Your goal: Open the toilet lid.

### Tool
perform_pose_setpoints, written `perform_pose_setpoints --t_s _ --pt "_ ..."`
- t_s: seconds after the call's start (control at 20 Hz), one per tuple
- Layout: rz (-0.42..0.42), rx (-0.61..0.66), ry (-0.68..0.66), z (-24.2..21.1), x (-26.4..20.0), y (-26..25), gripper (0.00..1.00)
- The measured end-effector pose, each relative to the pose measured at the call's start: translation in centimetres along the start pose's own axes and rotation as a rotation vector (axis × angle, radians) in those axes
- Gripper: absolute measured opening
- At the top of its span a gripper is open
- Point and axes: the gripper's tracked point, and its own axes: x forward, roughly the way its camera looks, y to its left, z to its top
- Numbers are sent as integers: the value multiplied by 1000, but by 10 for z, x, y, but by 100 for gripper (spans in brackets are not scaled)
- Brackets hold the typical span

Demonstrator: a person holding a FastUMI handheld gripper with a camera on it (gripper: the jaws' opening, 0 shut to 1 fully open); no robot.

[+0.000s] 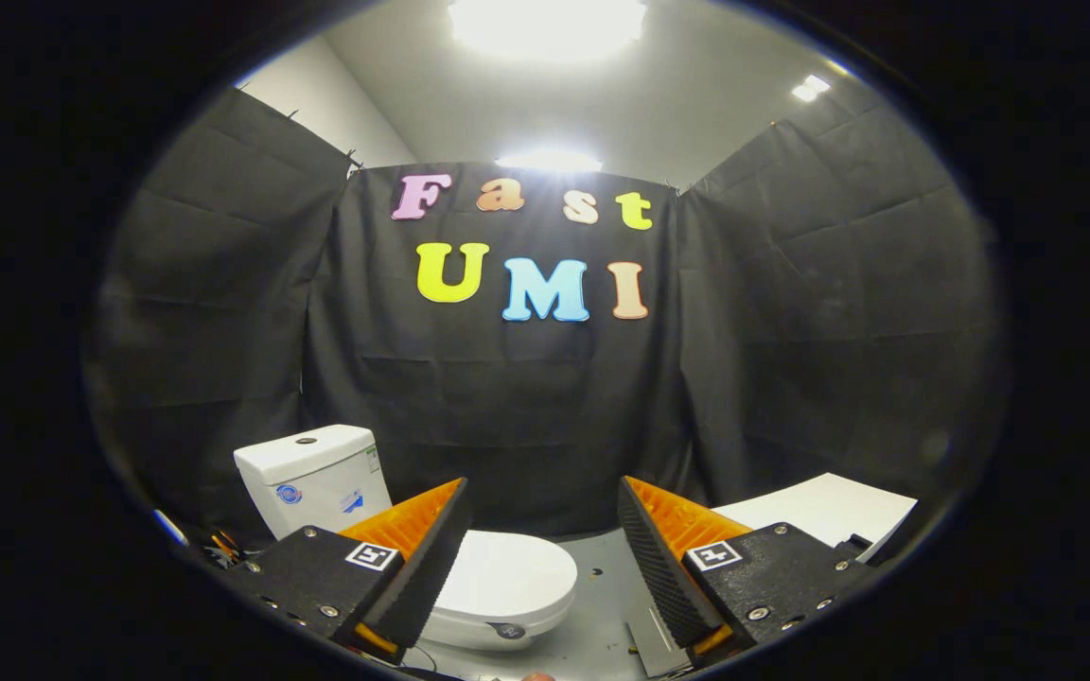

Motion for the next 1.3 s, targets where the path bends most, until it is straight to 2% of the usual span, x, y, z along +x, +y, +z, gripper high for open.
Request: perform_pose_setpoints --t_s 0.15,0.3,0.5,0.7,1.05,1.2,1.3 --pt "38 36 -7 -2 4 8 95" --pt "98 141 4 -11 15 21 95" --pt "83 143 38 -36 31 18 95" --pt "203 340 57 -56 45 56 96" --pt "139 575 198 -140 60 58 95" --pt "109 597 243 -182 62 56 95" --pt "59 603 258 -206 62 51 95"
